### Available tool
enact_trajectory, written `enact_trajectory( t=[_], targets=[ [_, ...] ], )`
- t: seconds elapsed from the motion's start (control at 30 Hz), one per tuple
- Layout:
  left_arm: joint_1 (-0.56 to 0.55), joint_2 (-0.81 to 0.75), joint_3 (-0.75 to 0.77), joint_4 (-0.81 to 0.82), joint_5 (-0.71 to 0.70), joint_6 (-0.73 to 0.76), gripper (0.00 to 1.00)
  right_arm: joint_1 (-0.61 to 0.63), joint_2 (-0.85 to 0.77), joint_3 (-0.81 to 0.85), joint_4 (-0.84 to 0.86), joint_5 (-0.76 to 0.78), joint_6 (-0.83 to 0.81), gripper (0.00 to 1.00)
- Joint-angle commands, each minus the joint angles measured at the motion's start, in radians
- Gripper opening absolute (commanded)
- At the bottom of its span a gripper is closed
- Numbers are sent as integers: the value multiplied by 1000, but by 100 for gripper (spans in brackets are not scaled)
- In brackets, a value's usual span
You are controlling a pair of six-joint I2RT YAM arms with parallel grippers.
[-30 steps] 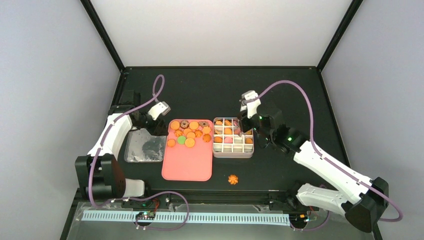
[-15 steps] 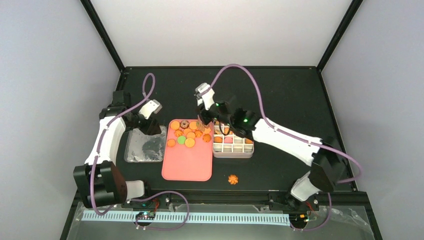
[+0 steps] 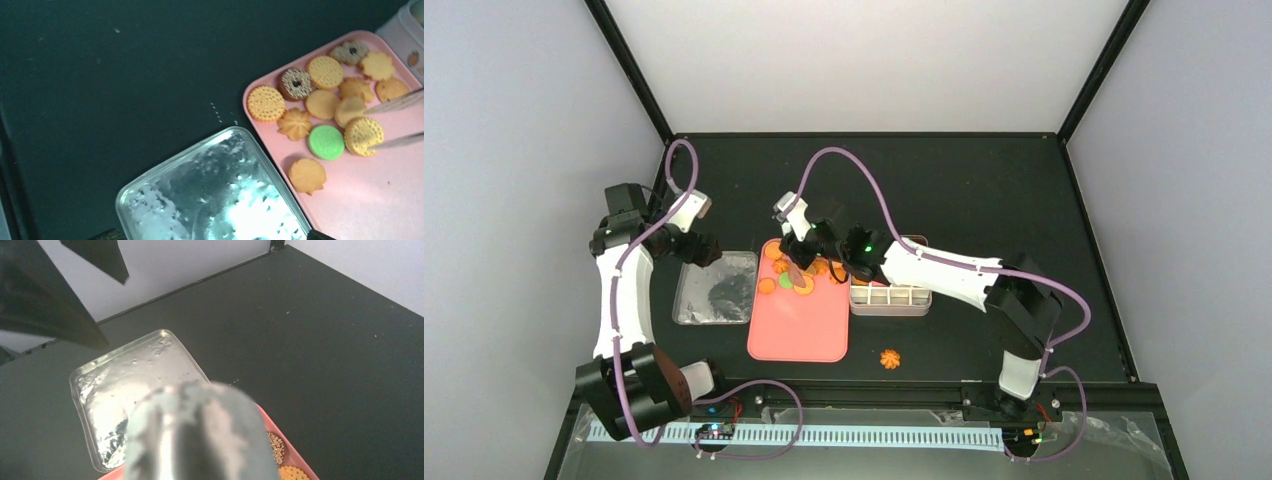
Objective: Pack the cookies
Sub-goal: Pick up the fake cookies from the plate.
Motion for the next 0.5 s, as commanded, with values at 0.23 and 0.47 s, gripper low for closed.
enact_trajectory(
  t=[0.23,0.47],
  targets=[
    [39,93,109,55,103,-57,99,-3,39,-12,72,22,-25,38],
    [39,97,98,61,142,-64,99,19,51,-26,72,-15,-13,39]
  ],
)
